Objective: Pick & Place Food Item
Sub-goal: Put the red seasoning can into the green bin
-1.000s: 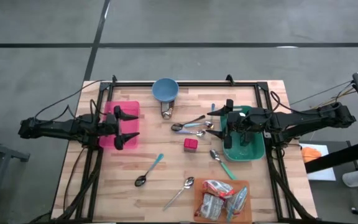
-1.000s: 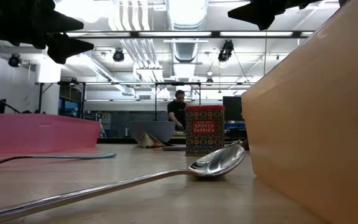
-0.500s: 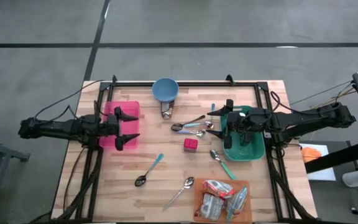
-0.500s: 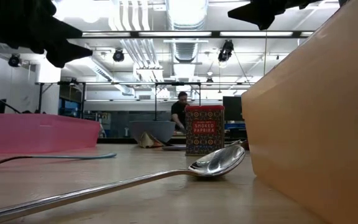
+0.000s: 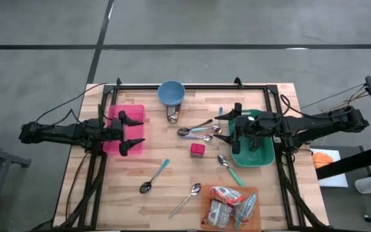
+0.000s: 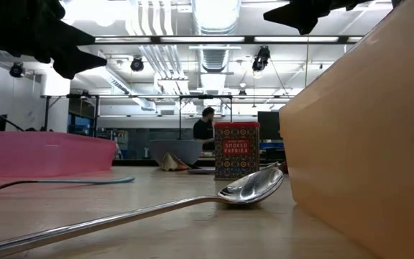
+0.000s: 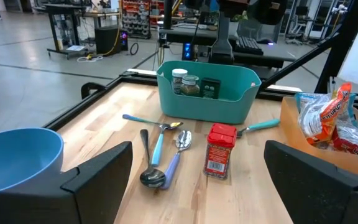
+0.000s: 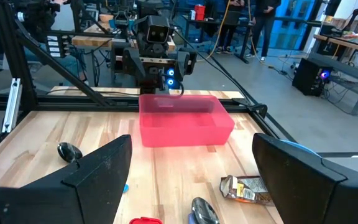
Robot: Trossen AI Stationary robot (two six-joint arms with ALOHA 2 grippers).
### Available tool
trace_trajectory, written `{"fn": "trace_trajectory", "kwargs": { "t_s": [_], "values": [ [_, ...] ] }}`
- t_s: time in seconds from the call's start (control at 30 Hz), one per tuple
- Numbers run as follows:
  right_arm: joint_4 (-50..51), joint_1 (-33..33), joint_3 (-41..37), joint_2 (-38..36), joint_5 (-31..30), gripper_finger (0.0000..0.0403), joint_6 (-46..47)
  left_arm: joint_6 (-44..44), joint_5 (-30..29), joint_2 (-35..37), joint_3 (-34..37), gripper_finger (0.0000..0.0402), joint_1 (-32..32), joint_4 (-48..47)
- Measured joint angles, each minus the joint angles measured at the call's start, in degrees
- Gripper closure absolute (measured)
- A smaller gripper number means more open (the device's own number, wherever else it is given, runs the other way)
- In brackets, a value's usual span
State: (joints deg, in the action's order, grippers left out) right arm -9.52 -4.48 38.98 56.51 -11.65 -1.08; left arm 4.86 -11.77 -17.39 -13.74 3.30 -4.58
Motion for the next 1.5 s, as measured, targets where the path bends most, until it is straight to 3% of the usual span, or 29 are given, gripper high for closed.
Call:
{"fn": "trace_trajectory", "kwargs": {
  "t_s": [1.17, 1.5],
  "values": [
    [-0.1, 0.0, 0.0, 0.0, -1.3, 0.0072, -0.8, -0.1, 0.0, 0.0, 0.0, 0.0033, 0.0, 0.0],
    [-0.2, 0.0, 0.0, 0.2, -1.9, 0.0072, 6.1, -0.1, 0.0, 0.0, 0.0, 0.0033, 0.0, 0.0]
  ]
}}
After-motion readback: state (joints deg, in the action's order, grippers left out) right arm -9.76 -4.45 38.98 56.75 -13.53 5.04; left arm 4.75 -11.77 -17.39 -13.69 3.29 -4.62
